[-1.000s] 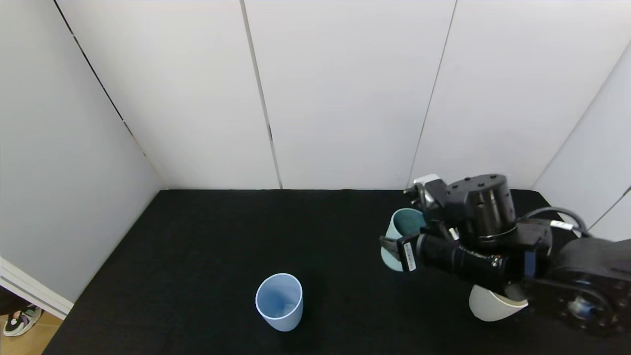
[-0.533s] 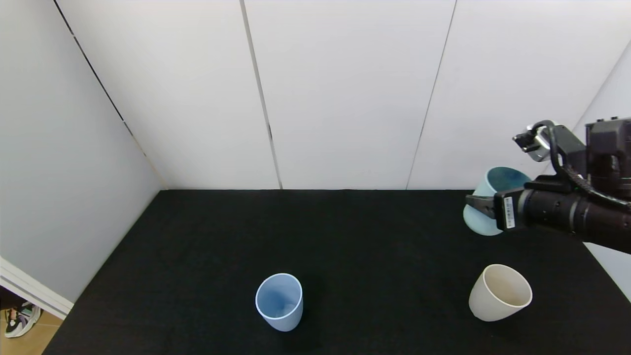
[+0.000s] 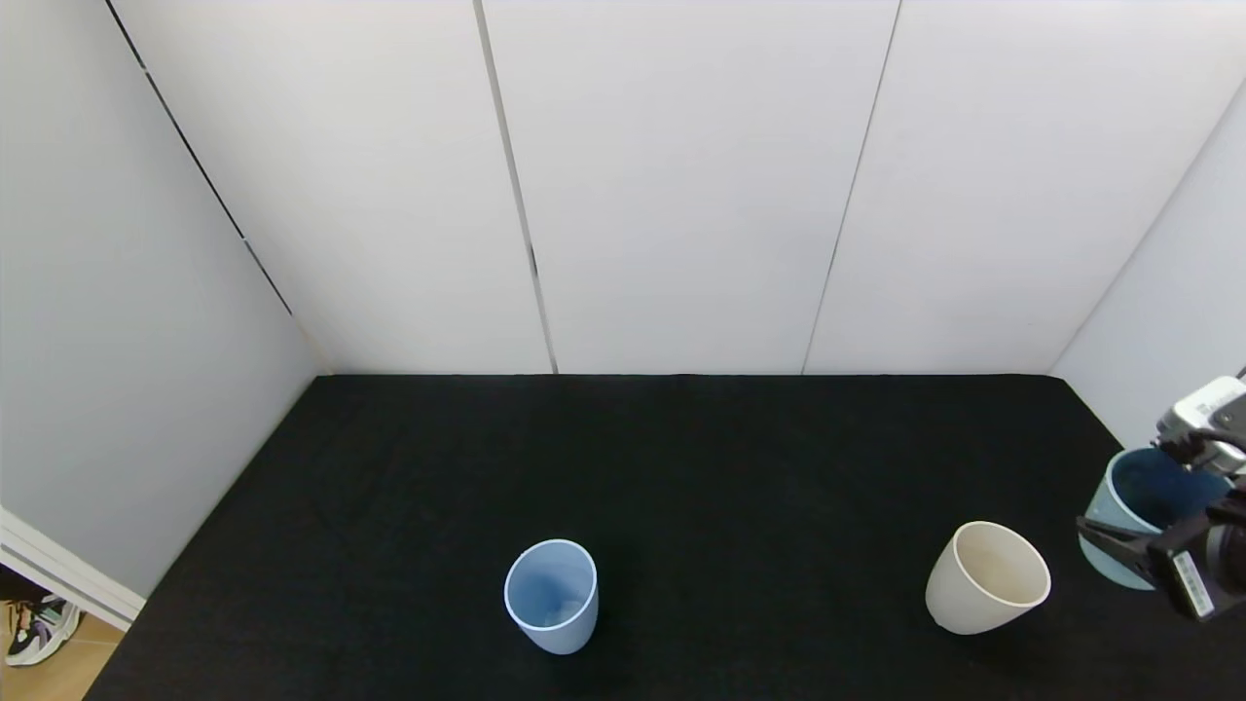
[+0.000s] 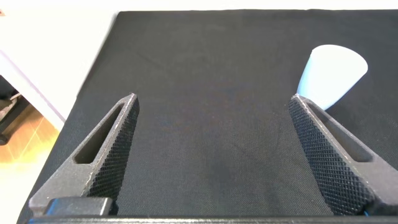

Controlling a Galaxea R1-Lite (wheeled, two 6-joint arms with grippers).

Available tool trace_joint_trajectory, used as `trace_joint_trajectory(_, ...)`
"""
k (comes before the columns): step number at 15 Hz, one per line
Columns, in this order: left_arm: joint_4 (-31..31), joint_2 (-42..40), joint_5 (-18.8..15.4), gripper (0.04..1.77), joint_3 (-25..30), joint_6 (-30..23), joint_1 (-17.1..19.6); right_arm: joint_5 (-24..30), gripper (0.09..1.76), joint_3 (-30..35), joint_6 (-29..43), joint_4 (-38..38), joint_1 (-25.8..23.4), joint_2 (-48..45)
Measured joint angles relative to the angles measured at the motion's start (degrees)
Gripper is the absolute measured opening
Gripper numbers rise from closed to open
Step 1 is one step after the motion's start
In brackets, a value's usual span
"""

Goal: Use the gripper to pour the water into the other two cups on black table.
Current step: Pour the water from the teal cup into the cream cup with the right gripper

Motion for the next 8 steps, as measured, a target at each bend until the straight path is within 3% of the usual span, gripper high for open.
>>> trace_joint_trajectory(8, 0.0, 0.0, 0.0, 1.72, 0.0, 0.0, 0.0, -1.9, 1.24, 6.4, -26.1, 2.7, -1.5, -4.8)
